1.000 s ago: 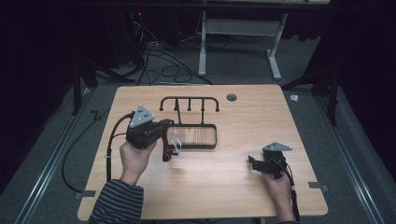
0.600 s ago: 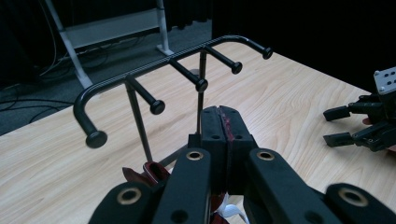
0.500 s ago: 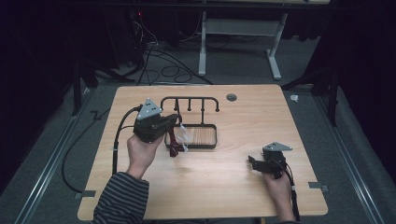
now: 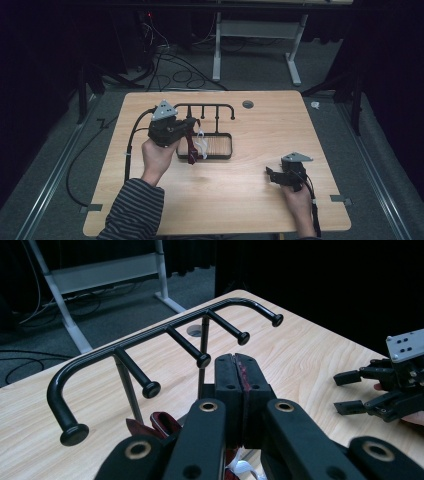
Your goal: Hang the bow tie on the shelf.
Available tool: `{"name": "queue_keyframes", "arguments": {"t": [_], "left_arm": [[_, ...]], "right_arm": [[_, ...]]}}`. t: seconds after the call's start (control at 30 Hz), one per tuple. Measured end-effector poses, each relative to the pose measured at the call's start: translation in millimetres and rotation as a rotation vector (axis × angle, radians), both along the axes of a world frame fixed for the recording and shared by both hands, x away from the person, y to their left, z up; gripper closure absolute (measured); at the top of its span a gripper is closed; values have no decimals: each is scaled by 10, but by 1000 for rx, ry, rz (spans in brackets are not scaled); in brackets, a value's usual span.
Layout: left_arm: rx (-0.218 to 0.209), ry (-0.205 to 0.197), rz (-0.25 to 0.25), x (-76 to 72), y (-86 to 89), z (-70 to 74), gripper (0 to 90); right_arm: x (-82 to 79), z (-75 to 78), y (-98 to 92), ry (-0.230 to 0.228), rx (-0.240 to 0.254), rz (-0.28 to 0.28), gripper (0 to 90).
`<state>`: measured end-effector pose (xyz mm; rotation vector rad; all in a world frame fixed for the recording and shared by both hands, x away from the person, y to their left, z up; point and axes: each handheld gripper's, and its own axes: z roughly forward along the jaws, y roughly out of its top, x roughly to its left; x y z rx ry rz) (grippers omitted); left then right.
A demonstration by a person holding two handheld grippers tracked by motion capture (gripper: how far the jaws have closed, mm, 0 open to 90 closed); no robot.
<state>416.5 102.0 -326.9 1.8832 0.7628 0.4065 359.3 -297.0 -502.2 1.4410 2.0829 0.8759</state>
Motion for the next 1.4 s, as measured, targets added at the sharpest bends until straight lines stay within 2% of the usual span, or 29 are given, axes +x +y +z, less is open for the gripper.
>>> {"name": "queue_keyframes", "arguments": {"t": [0.17, 0.33, 0.57, 0.8, 0.93, 1.4], "left_arm": [[9, 2, -5, 30, -42, -4, 892], [24, 4, -24, 97, -157, 20, 891], [26, 8, -20, 195, -231, 16, 891], [40, 3, 4, 314, -279, 10, 890], [36, 21, 16, 380, -288, -17, 890], [67, 23, 58, 530, -349, -35, 887]], "right_arm": [[-1, 0, 1, 1, 1, -2, 297], [-2, 0, -1, 1, 1, 0, 298], [-2, 0, -2, 1, 1, 0, 298], [-2, 0, -2, 0, 1, 1, 297], [-2, 0, -2, 0, 1, 1, 297], [-2, 0, -1, 1, 1, 0, 297]]}}
